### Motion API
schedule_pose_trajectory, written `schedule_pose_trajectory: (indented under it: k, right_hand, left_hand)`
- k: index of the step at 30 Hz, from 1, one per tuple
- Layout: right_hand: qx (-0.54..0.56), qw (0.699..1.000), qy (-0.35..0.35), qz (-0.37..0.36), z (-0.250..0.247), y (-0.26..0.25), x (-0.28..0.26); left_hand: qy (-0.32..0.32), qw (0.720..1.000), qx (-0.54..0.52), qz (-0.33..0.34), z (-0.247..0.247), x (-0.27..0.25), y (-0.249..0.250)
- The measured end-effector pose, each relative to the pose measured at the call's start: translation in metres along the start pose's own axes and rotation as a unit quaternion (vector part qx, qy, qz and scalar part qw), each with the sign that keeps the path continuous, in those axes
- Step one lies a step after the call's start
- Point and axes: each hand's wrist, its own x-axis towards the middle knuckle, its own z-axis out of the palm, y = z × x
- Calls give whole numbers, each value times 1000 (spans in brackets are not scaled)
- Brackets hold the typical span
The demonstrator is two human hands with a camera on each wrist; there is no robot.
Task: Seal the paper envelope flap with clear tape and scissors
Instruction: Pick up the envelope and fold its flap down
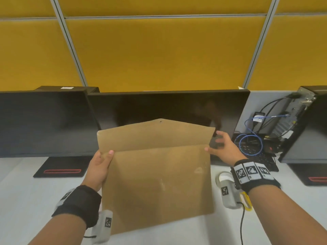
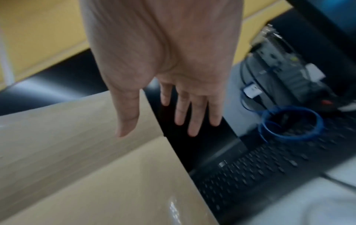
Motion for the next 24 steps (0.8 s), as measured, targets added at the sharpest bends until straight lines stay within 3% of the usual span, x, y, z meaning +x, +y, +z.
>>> schedule_pose_trajectory:
  k: [4, 9, 14, 19, 24]
  right_hand:
    - [76, 997, -6, 14, 20, 37, 1]
    - [47, 997, 38, 37, 38, 76, 9]
    - [62, 997, 17, 47, 51, 90, 4]
    - [52, 997, 26, 44, 67, 116, 7]
    - [87, 992, -9, 91, 79, 132, 6]
  left_hand:
    - [-21, 998, 32, -39, 1, 7, -31]
    - [-28, 992, 71, -98, 12, 9, -74]
    - [-11, 989, 88, -120, 31, 7, -101]
    - [62, 989, 65, -118, 42, 17, -111]
    - [43, 975, -42, -213, 38, 30, -124]
